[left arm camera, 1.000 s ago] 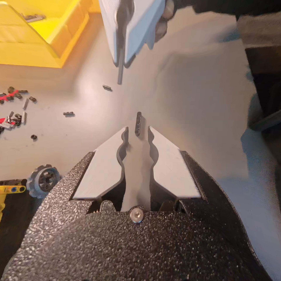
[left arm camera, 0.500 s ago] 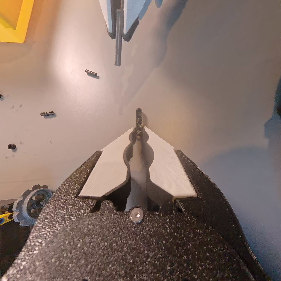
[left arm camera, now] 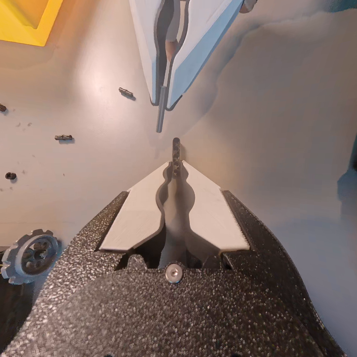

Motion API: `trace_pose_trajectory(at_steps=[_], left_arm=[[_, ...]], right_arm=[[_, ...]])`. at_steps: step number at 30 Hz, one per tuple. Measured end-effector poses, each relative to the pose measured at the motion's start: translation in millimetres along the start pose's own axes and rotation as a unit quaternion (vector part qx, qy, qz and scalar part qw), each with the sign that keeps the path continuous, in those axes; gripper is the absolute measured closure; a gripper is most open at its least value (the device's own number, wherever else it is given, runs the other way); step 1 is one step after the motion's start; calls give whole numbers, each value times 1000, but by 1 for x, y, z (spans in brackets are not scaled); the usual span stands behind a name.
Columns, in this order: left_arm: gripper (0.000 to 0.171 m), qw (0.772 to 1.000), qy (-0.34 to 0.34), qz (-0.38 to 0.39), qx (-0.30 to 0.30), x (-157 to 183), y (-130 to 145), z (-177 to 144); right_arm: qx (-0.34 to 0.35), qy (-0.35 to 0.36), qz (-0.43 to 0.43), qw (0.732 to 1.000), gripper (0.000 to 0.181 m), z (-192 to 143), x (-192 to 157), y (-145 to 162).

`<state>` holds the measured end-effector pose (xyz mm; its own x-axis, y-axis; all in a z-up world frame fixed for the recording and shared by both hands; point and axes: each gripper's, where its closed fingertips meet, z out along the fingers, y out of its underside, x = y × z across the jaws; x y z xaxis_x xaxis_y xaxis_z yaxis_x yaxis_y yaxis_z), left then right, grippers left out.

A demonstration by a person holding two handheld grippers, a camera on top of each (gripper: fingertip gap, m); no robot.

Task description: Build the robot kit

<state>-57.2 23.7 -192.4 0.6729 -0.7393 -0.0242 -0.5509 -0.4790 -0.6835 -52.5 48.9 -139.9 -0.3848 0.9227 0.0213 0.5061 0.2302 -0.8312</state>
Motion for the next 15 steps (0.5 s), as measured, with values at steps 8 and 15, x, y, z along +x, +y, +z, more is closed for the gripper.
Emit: trace_pose_trajectory(at_steps=[8,15], left_arm=[[161,1000,3,-11,11,2,6,-6],[167,1000,-1,-11,15,-1,6,-6]], right_arm=[[-51,-7,-8,999,176,8,-1,4],[-85,-12,-21,996,176,12,-2,4]])
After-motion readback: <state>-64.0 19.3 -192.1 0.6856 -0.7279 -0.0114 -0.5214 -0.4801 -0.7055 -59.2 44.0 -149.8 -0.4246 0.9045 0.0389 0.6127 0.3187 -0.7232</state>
